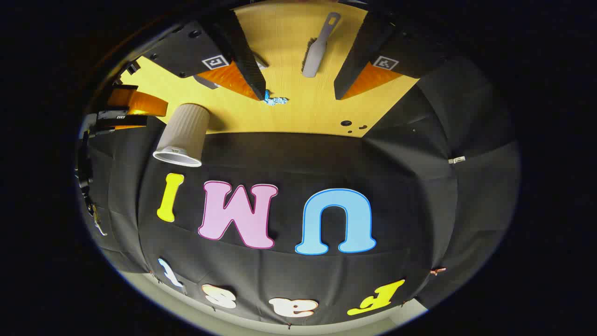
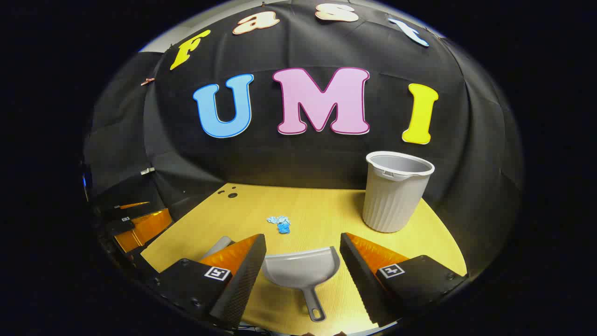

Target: Pick up the small broom and dustpan from the desktop, sweep the trash into the dustpan with the broom, and then empty the trash into the garbage bin.

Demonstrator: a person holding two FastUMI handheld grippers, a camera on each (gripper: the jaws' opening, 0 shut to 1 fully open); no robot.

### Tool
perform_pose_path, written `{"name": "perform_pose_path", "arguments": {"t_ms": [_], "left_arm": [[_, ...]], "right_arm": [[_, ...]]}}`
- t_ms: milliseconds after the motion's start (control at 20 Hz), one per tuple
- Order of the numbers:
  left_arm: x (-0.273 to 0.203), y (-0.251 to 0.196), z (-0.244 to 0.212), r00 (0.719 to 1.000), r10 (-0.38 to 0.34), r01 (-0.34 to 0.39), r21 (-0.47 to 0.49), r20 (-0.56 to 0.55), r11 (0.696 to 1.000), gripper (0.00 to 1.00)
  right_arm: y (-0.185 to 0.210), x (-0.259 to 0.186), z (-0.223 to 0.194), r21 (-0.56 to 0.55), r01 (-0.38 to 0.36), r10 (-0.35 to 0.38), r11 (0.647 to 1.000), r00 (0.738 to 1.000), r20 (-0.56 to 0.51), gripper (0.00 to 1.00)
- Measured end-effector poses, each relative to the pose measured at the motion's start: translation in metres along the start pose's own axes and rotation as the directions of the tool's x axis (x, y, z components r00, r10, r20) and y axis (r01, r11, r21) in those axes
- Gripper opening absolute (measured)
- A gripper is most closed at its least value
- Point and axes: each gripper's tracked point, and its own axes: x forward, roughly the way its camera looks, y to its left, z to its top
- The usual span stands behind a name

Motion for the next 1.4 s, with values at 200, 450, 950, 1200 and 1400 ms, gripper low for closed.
{"name": "perform_pose_path", "arguments": {"t_ms": [200, 450, 950, 1200, 1400], "left_arm": [[0.01, 0.007, -0.009, 0.999, 0.017, -0.018, -0.02, -0.036, 1.0, 0.96], [0.019, 0.011, -0.023, 0.996, 0.027, -0.029, -0.023, -0.089, 0.999, 0.96], [0.028, 0.015, -0.059, 0.973, 0.028, -0.037, -0.033, -0.227, 0.999, 0.96], [0.034, 0.021, -0.108, 0.914, 0.008, -0.018, -0.02, -0.406, 1.0, 0.96], [0.036, 0.038, -0.156, 0.846, 0.001, -0.012, -0.017, -0.533, 1.0, 0.96]], "right_arm": [[-0.002, 0.003, -0.003, 0.002, -0.005, 0.005, 1.0, 1.0, -0.012, 0.99], [-0.008, 0.015, -0.007, 0.024, -0.004, 0.005, 1.0, 0.999, -0.036, 0.99], [-0.016, 0.027, -0.016, 0.034, -0.022, 0.024, 0.999, 0.996, -0.082, 0.99], [-0.01, 0.029, -0.025, 0.037, -0.072, 0.075, 0.997, 0.991, -0.11, 0.99], [-0.011, 0.026, -0.038, 0.017, -0.087, 0.089, 0.996, 0.985, -0.145, 0.99]]}}
